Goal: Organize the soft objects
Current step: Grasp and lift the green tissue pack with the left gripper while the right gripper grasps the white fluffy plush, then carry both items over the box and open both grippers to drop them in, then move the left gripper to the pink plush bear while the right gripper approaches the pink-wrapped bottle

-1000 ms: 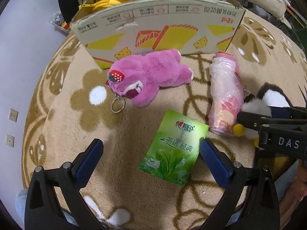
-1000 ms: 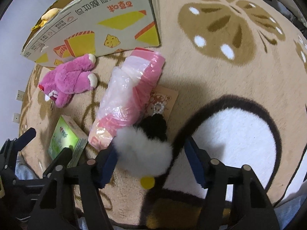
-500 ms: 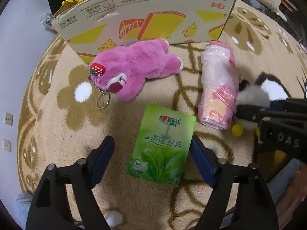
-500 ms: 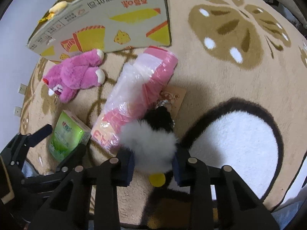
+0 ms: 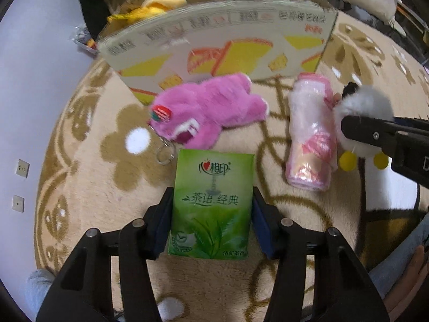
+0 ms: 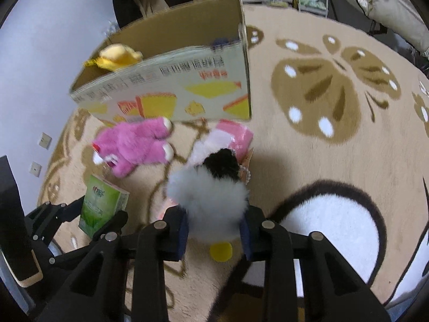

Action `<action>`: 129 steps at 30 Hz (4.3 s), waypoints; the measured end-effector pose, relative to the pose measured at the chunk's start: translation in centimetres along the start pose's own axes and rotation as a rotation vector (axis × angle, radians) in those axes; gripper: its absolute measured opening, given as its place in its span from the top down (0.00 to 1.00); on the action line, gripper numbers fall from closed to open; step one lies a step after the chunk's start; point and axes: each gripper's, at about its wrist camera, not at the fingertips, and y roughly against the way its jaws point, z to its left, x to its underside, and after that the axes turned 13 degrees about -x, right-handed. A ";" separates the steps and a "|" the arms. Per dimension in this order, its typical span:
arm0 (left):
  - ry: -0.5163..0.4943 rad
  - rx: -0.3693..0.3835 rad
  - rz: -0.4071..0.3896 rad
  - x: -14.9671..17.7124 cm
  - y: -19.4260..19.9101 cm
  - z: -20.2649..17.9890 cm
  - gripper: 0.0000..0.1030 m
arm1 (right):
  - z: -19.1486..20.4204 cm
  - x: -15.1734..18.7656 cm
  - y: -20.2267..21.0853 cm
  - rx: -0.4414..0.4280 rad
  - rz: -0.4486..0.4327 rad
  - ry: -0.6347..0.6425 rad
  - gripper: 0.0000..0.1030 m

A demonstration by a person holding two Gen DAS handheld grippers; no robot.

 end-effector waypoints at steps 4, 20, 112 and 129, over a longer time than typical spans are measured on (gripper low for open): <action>0.012 -0.016 -0.070 -0.6 1.3 0.3 0.49 | 0.9 -0.4 1.3 -0.020 -0.088 0.018 0.68; 0.090 -0.081 -0.248 -1.5 4.8 2.1 0.49 | 2.9 -2.4 6.0 -0.046 -0.352 0.134 0.68; 0.261 -0.112 -0.364 -7.7 6.4 7.7 0.05 | 2.3 -6.3 4.7 -0.062 -0.374 0.138 0.14; 0.299 -0.065 -0.277 -5.3 5.9 8.6 0.05 | 2.7 -2.9 2.8 -0.003 -0.268 0.112 0.14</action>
